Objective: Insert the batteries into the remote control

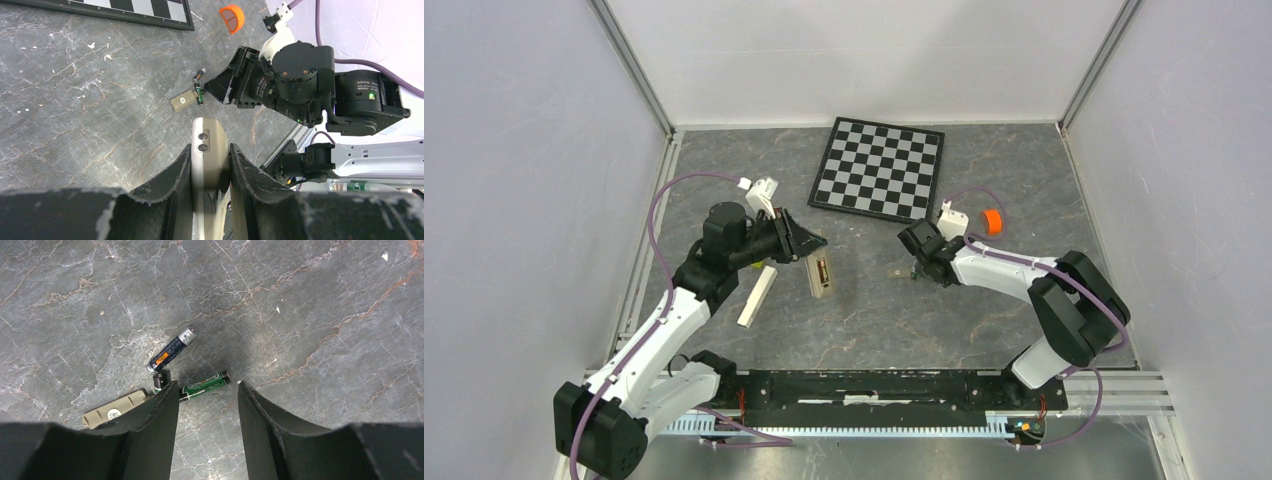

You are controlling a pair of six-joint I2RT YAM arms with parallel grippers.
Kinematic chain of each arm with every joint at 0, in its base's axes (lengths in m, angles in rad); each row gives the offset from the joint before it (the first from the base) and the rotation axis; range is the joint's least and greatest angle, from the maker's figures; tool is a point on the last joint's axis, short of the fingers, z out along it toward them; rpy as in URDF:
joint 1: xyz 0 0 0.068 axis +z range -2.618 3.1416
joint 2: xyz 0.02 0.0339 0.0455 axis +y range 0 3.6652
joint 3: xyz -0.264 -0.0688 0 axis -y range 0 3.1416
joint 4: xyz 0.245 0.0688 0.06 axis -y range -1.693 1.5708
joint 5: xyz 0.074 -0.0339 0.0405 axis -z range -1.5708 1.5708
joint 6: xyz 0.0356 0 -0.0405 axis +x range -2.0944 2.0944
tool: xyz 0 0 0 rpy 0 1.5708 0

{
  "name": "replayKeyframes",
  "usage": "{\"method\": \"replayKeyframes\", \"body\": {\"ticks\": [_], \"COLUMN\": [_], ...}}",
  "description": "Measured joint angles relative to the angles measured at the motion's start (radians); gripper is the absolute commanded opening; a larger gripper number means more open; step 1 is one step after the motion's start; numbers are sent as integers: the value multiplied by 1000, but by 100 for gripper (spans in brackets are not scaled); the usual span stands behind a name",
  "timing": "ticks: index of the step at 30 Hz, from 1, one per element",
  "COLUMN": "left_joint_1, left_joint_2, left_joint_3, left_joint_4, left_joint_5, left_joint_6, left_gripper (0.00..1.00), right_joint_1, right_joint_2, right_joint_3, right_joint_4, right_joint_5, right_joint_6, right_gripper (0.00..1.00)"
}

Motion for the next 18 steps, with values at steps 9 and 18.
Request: {"method": "replayKeyframes", "body": {"ticks": [9, 18], "left_joint_1": [5, 5], "left_joint_2": [-2, -2], "left_joint_3": [0, 0], "left_joint_4": [0, 0], "left_joint_5": [0, 0], "left_joint_6": [0, 1], "left_gripper": [2, 2], "right_joint_1": [0, 0], "right_joint_2": [40, 42], "right_joint_3": [17, 17], "right_joint_4": [3, 6], "right_joint_5": [-2, -8], "right_joint_6": [25, 0], "right_gripper": [39, 15]}}
